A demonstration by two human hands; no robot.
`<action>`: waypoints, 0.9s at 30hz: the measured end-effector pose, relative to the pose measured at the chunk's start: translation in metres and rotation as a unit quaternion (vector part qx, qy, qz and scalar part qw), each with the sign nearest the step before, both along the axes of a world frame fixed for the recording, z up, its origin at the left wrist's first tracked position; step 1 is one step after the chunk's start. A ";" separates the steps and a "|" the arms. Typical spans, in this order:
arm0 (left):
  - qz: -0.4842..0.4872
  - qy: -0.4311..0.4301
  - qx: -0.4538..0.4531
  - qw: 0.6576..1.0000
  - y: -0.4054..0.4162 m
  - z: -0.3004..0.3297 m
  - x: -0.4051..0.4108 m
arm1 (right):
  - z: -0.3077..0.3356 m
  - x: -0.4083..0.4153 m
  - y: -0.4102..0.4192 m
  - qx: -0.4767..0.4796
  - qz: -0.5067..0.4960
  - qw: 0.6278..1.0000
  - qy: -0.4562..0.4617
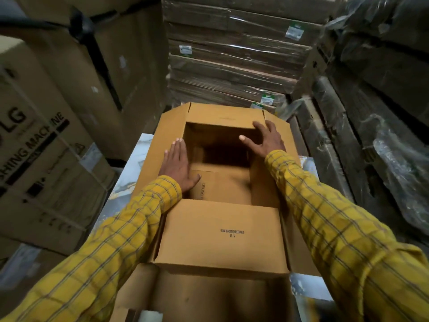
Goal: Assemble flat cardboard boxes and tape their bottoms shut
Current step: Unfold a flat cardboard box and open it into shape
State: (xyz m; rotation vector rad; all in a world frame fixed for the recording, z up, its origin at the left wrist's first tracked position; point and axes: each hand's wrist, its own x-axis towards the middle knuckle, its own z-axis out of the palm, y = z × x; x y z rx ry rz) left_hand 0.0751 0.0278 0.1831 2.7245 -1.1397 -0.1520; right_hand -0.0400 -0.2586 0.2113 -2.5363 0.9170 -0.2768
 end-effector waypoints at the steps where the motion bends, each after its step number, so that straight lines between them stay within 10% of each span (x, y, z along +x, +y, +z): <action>1: 0.003 0.004 -0.005 1.000 0.000 0.001 -0.001 | -0.004 -0.002 0.001 -0.013 0.006 0.999 0.031; 13: -0.008 0.011 0.047 0.999 0.008 0.013 0.011 | 0.003 0.004 -0.001 -0.075 0.042 0.966 0.244; 19: 0.155 0.094 0.006 0.984 0.045 0.018 0.042 | 0.006 -0.003 0.004 -0.044 0.035 0.966 0.252; 27: 0.243 0.276 -0.222 0.903 0.096 0.059 0.084 | 0.008 0.003 0.011 -0.019 0.029 0.944 0.328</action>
